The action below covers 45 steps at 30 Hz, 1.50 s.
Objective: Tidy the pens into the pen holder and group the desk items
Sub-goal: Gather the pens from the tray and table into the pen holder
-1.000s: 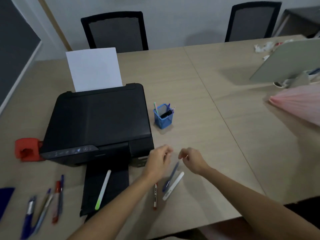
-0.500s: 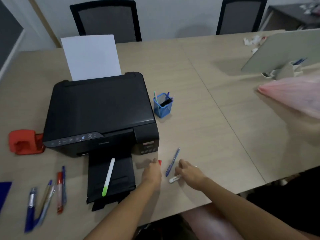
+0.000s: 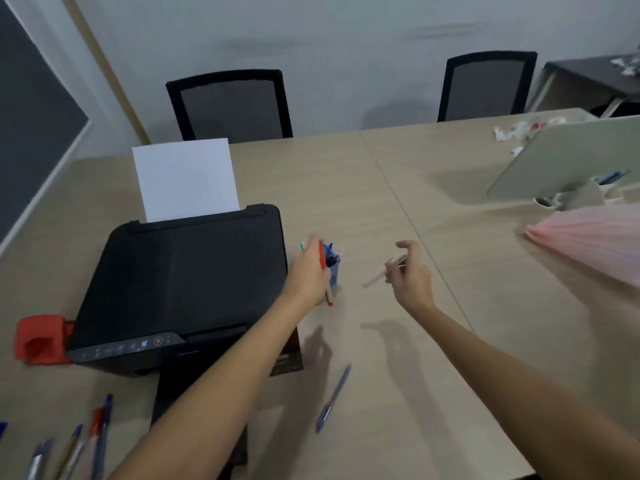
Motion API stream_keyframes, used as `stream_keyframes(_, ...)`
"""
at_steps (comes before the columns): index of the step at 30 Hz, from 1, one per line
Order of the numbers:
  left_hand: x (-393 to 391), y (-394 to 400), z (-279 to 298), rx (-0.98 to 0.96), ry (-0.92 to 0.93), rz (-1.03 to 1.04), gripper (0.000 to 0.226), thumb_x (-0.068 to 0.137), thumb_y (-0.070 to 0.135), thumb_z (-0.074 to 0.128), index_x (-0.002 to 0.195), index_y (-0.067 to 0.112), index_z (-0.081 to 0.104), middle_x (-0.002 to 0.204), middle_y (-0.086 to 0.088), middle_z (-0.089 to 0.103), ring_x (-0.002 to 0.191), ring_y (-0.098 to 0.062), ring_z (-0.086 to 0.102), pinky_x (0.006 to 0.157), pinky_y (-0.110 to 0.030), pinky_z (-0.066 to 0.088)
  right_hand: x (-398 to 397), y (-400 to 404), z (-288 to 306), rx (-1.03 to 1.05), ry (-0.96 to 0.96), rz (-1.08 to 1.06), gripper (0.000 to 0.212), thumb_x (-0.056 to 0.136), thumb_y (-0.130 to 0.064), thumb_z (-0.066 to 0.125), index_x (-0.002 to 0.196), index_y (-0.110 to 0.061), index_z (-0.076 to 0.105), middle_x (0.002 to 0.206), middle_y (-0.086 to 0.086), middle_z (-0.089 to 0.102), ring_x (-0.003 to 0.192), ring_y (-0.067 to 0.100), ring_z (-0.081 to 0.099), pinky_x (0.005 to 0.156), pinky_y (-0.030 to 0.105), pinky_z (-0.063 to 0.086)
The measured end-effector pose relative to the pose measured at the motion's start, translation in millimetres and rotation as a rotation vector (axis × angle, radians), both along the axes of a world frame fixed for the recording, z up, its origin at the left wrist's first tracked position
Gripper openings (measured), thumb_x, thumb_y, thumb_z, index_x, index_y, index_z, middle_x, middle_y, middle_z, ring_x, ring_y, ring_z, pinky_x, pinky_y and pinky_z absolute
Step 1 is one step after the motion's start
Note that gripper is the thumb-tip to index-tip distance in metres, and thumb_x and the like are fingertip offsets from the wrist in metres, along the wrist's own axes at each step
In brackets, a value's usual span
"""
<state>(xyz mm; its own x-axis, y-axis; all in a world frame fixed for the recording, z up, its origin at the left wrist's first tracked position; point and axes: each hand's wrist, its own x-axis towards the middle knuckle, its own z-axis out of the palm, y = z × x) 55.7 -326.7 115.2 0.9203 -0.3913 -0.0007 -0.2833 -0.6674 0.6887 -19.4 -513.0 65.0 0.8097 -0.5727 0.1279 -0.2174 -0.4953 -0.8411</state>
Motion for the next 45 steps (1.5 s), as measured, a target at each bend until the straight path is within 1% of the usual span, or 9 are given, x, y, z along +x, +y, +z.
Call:
stream_keyframes(4,61.4,-13.7,0.9,0.001,-0.041,0.239,0.021,0.088,0.000,0.049,0.108,0.009,0.048,0.094,-0.018,0.062,0.083,-0.036,0.062,0.071,-0.046,0.055,65.9,-5.9,17.2,0.121,-0.069,0.038,0.018,0.095,-0.005,0.043,0.113,-0.006,0.048,0.084,0.021,0.065,0.071,0.028,0.065,0.055,0.007,0.047)
stream_keyframes(8,84.7,-27.8,-26.3,0.159,0.031,0.257,0.015,0.089,-0.003,0.042,0.098,0.006,0.047,0.091,-0.016,0.058,0.076,-0.030,0.056,0.065,-0.041,0.050,113.5,-1.0,9.6,0.024,0.039,0.186,0.018,0.097,-0.009,0.039,0.107,-0.006,0.053,0.080,0.012,0.060,0.071,0.024,0.058,0.065,0.032,0.048)
stream_keyframes(14,106.7,-56.7,-43.6,0.285,0.138,0.235,0.014,0.091,0.000,0.045,0.088,0.013,0.049,0.082,-0.011,0.050,0.079,-0.029,0.048,0.066,-0.038,0.043,158.7,2.3,-18.2,-0.316,0.279,0.501,0.027,0.083,-0.001,0.053,0.108,-0.005,0.062,0.102,0.017,0.066,0.094,0.034,0.061,0.075,0.038,0.052)
stream_keyframes(21,110.6,-62.2,-51.8,0.543,0.217,0.145,0.021,0.087,-0.003,0.052,0.105,-0.003,0.063,0.113,-0.023,0.065,0.105,-0.039,0.063,0.083,-0.041,0.052,166.1,5.3,-37.3,-0.357,0.381,0.600,0.031,0.092,-0.013,0.050,0.119,-0.008,0.066,0.110,0.022,0.057,0.101,0.038,0.058,0.085,0.037,0.049)
stream_keyframes(25,103.4,-58.8,-32.3,0.534,0.128,0.084,0.024,0.088,0.001,0.057,0.112,-0.002,0.062,0.116,-0.023,0.064,0.107,-0.039,0.062,0.088,-0.041,0.052,151.1,-1.4,-33.6,-0.252,0.329,0.513,0.037,0.092,-0.018,0.052,0.129,-0.014,0.057,0.111,0.019,0.054,0.105,0.033,0.055,0.091,0.036,0.045)
stream_keyframes(29,93.1,-25.2,-5.2,0.285,0.051,0.069,0.031,0.087,-0.003,0.053,0.116,0.001,0.062,0.113,-0.021,0.064,0.105,-0.037,0.064,0.091,-0.043,0.055,116.8,-9.6,-31.3,-0.225,0.184,0.334,0.032,0.093,-0.018,0.052,0.123,-0.008,0.055,0.113,0.017,0.055,0.103,0.032,0.057,0.093,0.040,0.048)
stream_keyframes(33,52.1,42.2,28.0,0.097,0.084,0.029,0.026,0.085,0.008,0.067,0.112,0.008,0.067,0.098,-0.005,0.068,0.086,-0.019,0.067,0.084,-0.027,0.055,63.9,-1.2,-36.6,-0.155,0.138,0.149,0.019,0.093,-0.017,0.053,0.108,-0.006,0.056,0.085,0.010,0.061,0.079,0.031,0.058,0.076,0.037,0.048)
stream_keyframes(40,-10.1,186.2,35.4,0.175,0.303,0.028,0.007,0.084,0.015,0.071,0.086,0.012,0.066,0.069,-0.003,0.069,0.058,-0.010,0.067,0.053,-0.023,0.056,-34.5,83.0,-91.0,-0.035,0.565,0.062,0.036,0.091,-0.037,0.055,0.104,-0.005,0.047,0.091,0.020,0.063,0.091,0.038,0.062,0.069,0.036,0.043)
stream_keyframes(45,-47.3,244.1,-27.4,0.385,0.569,0.018,0.011,0.084,0.017,0.072,0.083,0.010,0.062,0.074,-0.006,0.068,0.060,-0.012,0.065,0.049,-0.020,0.054,-60.3,148.4,-97.0,0.015,0.825,0.002,0.041,0.086,-0.024,0.061,0.111,-0.002,0.036,0.075,0.012,0.053,0.070,0.031,0.054,0.069,0.041,0.050)
